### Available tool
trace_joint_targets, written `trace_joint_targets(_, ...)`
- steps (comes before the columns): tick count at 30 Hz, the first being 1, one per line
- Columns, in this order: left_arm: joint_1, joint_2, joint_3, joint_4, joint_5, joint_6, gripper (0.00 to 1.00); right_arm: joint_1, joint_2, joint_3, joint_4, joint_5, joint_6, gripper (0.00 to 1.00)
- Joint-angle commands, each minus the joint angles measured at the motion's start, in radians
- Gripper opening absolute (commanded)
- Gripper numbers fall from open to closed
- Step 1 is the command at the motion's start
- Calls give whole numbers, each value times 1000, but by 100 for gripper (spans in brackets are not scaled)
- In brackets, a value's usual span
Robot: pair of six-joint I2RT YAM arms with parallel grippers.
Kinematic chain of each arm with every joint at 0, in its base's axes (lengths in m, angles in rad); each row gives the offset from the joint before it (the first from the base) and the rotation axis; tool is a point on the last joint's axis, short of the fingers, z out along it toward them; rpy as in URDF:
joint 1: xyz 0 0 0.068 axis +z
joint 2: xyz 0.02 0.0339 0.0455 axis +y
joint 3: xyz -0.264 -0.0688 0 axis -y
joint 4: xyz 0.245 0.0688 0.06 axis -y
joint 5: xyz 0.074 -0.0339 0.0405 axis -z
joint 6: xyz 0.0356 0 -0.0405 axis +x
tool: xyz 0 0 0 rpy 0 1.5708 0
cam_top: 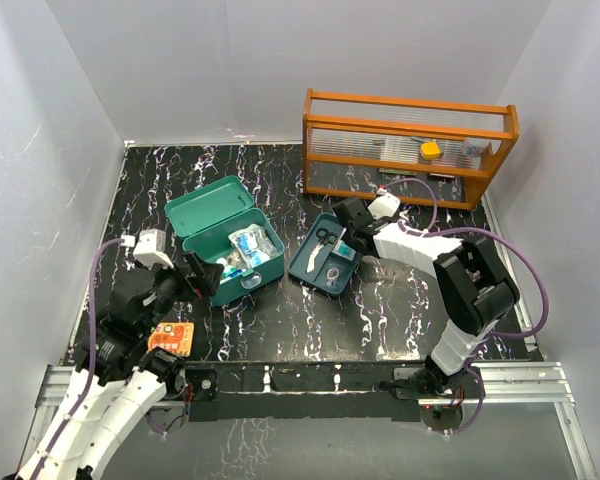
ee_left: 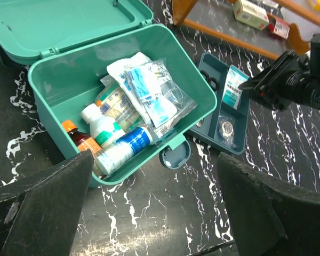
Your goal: Organize the medicine kit
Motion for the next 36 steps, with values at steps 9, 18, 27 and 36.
trace_joint_targets(9, 1, 138, 92, 70, 102, 62, 99, -13, 26, 145, 12, -13, -272, 27)
trace_joint_targets(18, 1, 182, 132, 56, 152, 69, 99, -30, 182, 186, 47, -33, -322, 24)
trace_joint_targets(27, 1, 220, 145, 75, 230, 78, 98, -31, 100, 140, 47, -90, -296, 30)
trace_joint_targets(36, 1, 468, 344, 99, 399, 110, 91, -57, -158, 88, 18, -172, -319, 39)
